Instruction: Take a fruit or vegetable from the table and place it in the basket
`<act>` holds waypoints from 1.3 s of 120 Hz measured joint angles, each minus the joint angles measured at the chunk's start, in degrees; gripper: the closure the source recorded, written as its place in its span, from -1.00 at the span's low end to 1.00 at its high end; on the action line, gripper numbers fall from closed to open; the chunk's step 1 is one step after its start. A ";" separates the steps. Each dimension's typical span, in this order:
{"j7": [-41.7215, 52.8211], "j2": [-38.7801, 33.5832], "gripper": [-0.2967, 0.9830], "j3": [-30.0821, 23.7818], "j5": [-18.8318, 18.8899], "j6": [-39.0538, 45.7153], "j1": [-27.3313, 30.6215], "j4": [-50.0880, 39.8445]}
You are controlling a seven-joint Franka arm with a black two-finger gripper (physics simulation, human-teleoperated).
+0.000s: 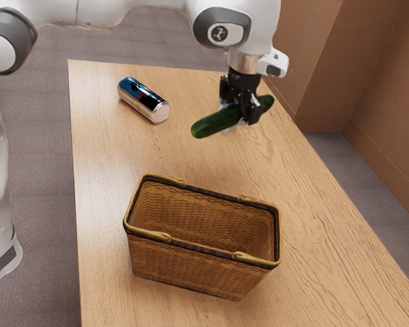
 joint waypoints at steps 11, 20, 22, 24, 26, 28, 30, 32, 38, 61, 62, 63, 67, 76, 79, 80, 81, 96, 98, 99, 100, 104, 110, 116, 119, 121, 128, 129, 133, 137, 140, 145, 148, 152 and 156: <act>4.64 -1.59 0.19 0.13 -1.38 -3.07 -4.87 0.46; 8.37 -1.85 0.19 0.17 -2.32 -4.73 -12.45 -0.13; 9.19 -1.88 0.20 0.18 -2.61 -5.02 -14.02 -0.33; 10.01 -1.91 0.20 0.16 -2.85 -5.29 -15.40 -0.48; 10.80 -1.93 0.20 0.17 -3.11 -5.54 -16.65 -0.66; 11.58 -1.95 0.20 0.15 -3.35 -5.77 -17.69 -0.88; 12.33 -1.96 0.20 0.14 -3.56 -5.98 -18.52 -1.09; 13.06 -2.04 0.20 0.13 -3.74 -6.17 -19.15 -1.27; 15.14 -2.45 0.20 0.12 -4.16 -6.66 -19.84 -1.70; 21.58 -2.83 0.20 0.00 -5.39 -7.73 -18.21 -1.95; 21.82 -2.84 0.20 -0.03 -5.42 -7.76 -18.31 -1.93; 22.06 -2.85 0.20 -0.06 -5.44 -7.78 -18.40 -1.90; 22.99 -2.87 0.20 -0.16 -5.50 -7.85 -18.94 -1.85; 24.91 -2.88 0.20 -0.24 -5.66 -7.94 -20.52 -1.96; 25.50 -2.89 0.20 -0.25 -5.70 -7.95 -21.00 -1.99; 25.69 -2.89 0.20 -0.25 -5.71 -7.95 -21.16 -1.99; 25.87 -2.89 0.20 -0.26 -5.75 -7.94 -21.29 -2.02; 28.14 -2.77 0.20 -0.88 -6.48 -7.90 -22.21 -2.16; 28.39 -2.78 0.20 -1.01 -6.61 -7.89 -22.22 -2.15; 28.51 -2.77 0.20 -1.13 -6.68 -7.87 -22.18 -2.15; 28.63 -2.76 0.20 -1.23 -6.74 -7.85 -22.15 -2.14; 29.09 -2.71 0.20 -1.77 -7.02 -7.69 -22.00 -2.13; 29.73 -2.49 0.20 -2.46 -7.55 -7.25 -22.19 -2.12; 30.30 -2.31 0.20 -3.14 -8.08 -6.76 -22.45 -2.12; 30.56 -2.24 0.20 -3.41 -8.31 -6.54 -22.64 -2.15; 30.73 -2.20 0.20 -3.53 -8.43 -6.40 -22.78 -2.18; 31.25 -2.15 0.20 -3.75 -8.79 -6.02 -23.15 -2.46; 31.31 -2.18 0.20 -3.78 -8.84 -5.97 -23.16 -2.69; 31.54 -2.31 0.20 -3.86 -9.01 -5.80 -23.14 -3.48; 31.75 -2.43 0.20 -3.87 -9.16 -5.66 -23.07 -4.18; 31.91 -2.50 0.21 -3.87 -9.26 -5.56 -22.96 -4.58; 32.15 -2.60 0.21 -3.82 -9.42 -5.39 -22.77 -5.21; 32.28 -2.64 0.22 -3.80 -9.54 -5.27 -22.65 -5.49; 32.45 -2.67 0.22 -3.79 -9.68 -5.13 -22.53 -5.78; 32.62 -2.69 0.22 -3.74 -9.82 -5.00 -22.49 -6.06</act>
